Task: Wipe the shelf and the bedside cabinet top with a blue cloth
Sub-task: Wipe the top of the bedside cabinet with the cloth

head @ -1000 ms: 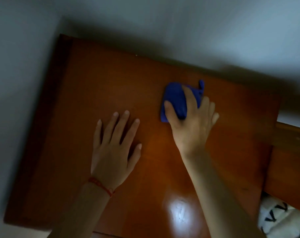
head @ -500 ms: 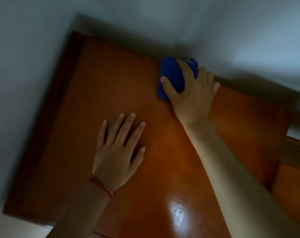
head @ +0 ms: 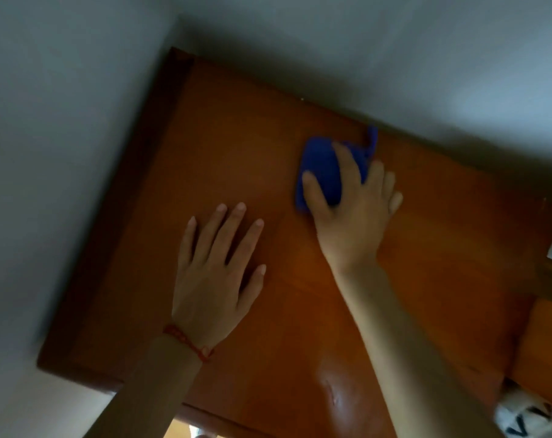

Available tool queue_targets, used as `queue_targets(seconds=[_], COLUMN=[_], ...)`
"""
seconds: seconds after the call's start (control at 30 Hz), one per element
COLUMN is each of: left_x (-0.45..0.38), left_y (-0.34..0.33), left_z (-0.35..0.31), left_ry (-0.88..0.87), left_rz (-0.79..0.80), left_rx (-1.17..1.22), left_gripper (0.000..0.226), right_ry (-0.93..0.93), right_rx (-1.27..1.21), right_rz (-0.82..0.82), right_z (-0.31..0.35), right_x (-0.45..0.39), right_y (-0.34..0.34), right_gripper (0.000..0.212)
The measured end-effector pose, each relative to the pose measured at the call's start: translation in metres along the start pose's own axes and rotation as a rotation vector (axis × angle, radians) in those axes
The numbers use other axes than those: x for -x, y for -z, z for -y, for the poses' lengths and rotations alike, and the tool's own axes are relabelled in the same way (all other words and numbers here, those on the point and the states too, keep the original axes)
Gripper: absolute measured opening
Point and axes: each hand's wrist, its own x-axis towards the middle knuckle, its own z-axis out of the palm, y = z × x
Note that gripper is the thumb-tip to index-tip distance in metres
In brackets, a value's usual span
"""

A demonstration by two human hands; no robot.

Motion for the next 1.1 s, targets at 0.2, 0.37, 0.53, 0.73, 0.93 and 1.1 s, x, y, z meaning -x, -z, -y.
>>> queue_targets(seconds=[0.2, 0.37, 0.53, 0.73, 0.93, 1.1], left_x=[0.027, 0.025, 0.028, 0.032, 0.059, 0.088], left_y=[-0.002, -0.003, -0.003, -0.004, 0.004, 0.008], left_z=[0.015, 0.014, 0.016, 0.020, 0.035, 0.053], left_ry=[-0.007, 0.002, -0.009, -0.048, -0.057, -0.099], left_rz=[0.012, -0.009, -0.018, -0.054, -0.083, -0.070], left_rx=[-0.025, -0.009, -0.013, 0.032, 0.048, 0.022], left_gripper=[0.051, 0.052, 0.051, 0.047, 0.047, 0.047], right_ry=[0.046, -0.009, 0.079, -0.132, -0.030, -0.213], right_rx=[-0.003, -0.042, 0.050, 0.015, 0.049, 0.072], right_rz=[0.042, 0.012, 0.030, -0.064, -0.035, -0.189], right_z=[0.010, 0.009, 0.012, 0.028, 0.030, 0.033], right_x=[-0.032, -0.003, 0.054, 0.024, 0.122, 0.076], right_y=[-0.008, -0.008, 0.001, -0.012, -0.003, -0.010], right_gripper=[0.056, 0.056, 0.053, 0.054, 0.050, 0.053])
